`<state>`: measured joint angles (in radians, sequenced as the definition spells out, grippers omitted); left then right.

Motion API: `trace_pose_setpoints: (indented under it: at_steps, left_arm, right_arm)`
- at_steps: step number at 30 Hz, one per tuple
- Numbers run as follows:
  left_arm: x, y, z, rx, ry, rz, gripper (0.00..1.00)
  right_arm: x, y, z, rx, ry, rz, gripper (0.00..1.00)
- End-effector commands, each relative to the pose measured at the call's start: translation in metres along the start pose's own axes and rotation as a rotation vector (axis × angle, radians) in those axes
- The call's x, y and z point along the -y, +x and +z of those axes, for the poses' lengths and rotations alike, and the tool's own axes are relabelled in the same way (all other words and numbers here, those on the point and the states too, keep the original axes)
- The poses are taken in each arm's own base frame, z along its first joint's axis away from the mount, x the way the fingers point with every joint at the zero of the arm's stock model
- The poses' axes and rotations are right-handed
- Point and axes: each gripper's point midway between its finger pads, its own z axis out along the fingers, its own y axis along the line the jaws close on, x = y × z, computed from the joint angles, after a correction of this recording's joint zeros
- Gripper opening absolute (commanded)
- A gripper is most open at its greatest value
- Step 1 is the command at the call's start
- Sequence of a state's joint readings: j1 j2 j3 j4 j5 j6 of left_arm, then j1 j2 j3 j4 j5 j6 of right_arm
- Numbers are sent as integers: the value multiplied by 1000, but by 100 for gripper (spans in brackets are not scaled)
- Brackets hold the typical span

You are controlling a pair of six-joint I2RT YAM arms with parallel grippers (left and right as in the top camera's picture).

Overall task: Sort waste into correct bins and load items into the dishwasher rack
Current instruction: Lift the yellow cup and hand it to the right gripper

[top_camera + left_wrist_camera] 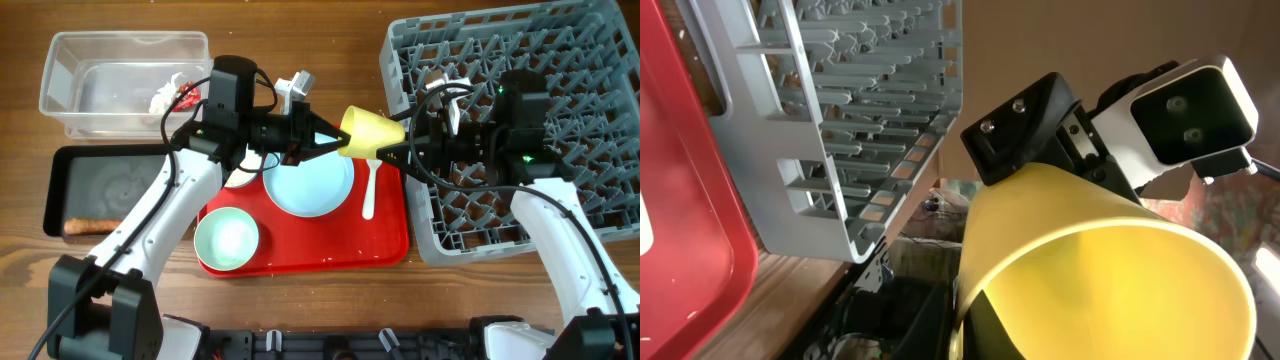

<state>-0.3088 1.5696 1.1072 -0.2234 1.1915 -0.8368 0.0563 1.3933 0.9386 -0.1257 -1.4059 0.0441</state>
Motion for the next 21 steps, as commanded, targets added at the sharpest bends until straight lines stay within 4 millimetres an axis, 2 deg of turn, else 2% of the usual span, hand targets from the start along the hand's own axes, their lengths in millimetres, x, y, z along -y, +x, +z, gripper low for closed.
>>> trace_pose_setpoints:
  at_steps: [1,7,9,10,11,12,14,16,17,19,21]
  left_arm:
    - [2,-3,1,12,-5,4,4]
    - [8,-8,1,24,10,51,4]
    - [8,-8,1,24,10,52,9]
    - [8,-8,1,24,10,54,28]
    - [8,-8,0,25,10,65,40]
    - [7,-8,0,26,6,127,60]
    - [2,-11,-4,43,-13,140,66]
    - [-17,-21,-13,108,-99,147,70]
    - [-35,-28,-23,162,-190,145,71]
    - [-69,-38,-50,265,-386,131,73]
    - [-91,-43,-82,348,-547,102,74]
  right_arm:
    - [-6,-4,1,-2,-39,-2,75]
    - [-6,-4,1,-2,-38,21,61]
    - [-5,-4,1,-2,-33,22,58]
    - [-4,-4,1,-1,-25,24,56]
    - [-2,-4,1,-1,-14,25,54]
    - [7,-5,1,3,40,67,51]
    - [22,-5,0,11,124,104,48]
    - [36,-3,-3,16,213,134,47]
    - [49,1,-7,14,303,160,47]
    - [69,10,-18,5,461,202,45]
    - [80,14,-31,-6,593,221,44]
